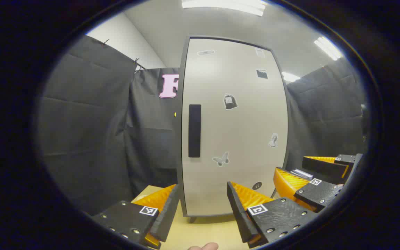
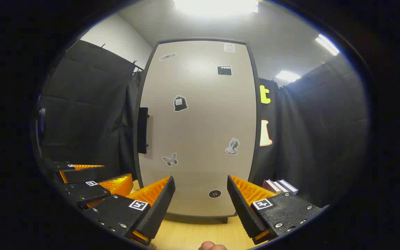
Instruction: Open the cabinet door with the right hand, grasp the bottle in the cabinet with the left hand and place it on the coaster, then close the cabinet door with the right hand.
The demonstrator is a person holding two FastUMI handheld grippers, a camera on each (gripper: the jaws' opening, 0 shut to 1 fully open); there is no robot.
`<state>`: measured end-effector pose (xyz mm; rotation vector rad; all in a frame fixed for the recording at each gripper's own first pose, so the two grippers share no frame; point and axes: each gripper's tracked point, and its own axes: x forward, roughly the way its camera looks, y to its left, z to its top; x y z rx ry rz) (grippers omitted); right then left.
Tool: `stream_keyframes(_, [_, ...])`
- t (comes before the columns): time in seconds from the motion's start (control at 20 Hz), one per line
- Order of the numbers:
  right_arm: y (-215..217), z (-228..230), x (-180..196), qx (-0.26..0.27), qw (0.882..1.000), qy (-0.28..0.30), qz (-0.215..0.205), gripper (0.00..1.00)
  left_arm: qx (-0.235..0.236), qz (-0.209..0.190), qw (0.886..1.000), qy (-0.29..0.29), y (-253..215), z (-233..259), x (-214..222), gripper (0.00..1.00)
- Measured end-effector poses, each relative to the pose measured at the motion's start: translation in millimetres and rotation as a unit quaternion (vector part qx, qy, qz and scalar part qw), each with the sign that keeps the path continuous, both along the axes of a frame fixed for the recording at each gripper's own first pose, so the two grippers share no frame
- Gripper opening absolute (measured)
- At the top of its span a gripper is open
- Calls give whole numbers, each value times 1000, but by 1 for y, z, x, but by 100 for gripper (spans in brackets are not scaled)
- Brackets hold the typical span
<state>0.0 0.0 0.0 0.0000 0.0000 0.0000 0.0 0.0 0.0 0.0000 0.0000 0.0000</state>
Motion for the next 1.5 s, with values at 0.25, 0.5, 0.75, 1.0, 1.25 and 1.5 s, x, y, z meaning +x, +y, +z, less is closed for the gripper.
stream_keyframes(0.25, [-3, -4, 1, 7, 1000, 5, -9, 94, -1, -1, 1000, -1, 5, -2, 4, 75])
stream_keyframes(0.5, [-10, -4, 2, 16, 1000, 8, -18, 94, -2, -1, 1000, -5, 2, 1, 7, 72])
stream_keyframes(0.75, [-9, -5, 2, 16, 1000, 7, -20, 92, 0, -7, 1000, -6, -5, 2, 7, 78])
stream_keyframes(1.0, [-12, -5, 4, 17, 1000, 10, -22, 92, -4, 0, 1000, -7, 1, -1, 9, 78])
stream_keyframes(1.25, [-18, -11, 6, 19, 999, 18, -26, 93, -9, 1, 1000, -6, 5, 0, 12, 78])
stream_keyframes(1.5, [-23, -10, 3, 17, 999, 14, -33, 92, 0, -4, 1000, -8, 1, 2, 13, 78])
